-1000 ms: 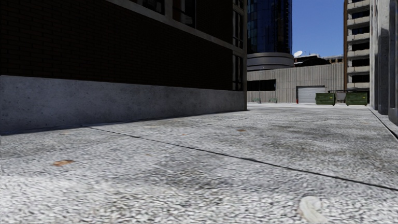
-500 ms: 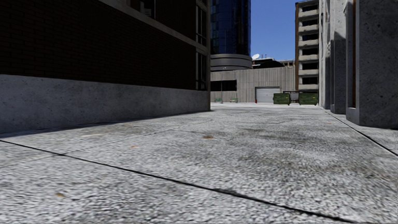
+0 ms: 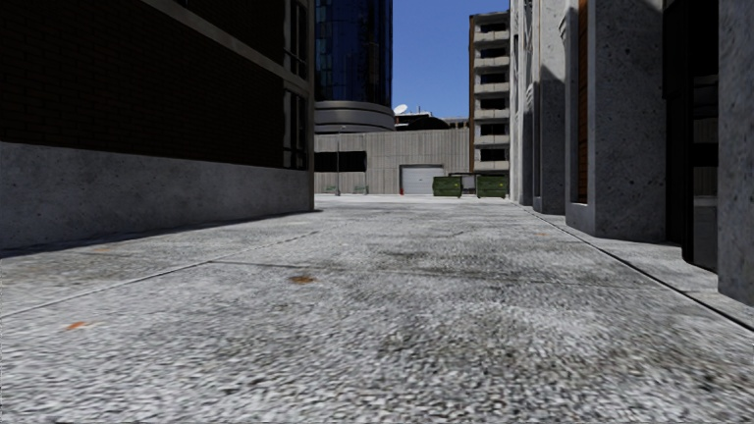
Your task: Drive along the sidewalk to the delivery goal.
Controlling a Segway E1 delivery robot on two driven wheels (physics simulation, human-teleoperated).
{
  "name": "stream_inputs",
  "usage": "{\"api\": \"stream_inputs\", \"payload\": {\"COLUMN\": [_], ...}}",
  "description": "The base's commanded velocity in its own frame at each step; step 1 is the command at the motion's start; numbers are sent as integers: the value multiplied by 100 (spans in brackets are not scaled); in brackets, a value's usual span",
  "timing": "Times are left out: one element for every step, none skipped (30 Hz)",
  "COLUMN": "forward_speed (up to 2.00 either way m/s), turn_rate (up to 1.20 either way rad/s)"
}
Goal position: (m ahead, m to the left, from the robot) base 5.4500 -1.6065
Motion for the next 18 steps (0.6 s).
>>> {"api": "stream_inputs", "payload": {"forward_speed": [164,164,164,164,164,164,164,164,164,164,164,164,164,164,164,164,164,164], "turn_rate": [-54,-54,-54,-54,-54,-54,-54,-53,-38,-38,0,0,0,0,0,0,0,0]}}
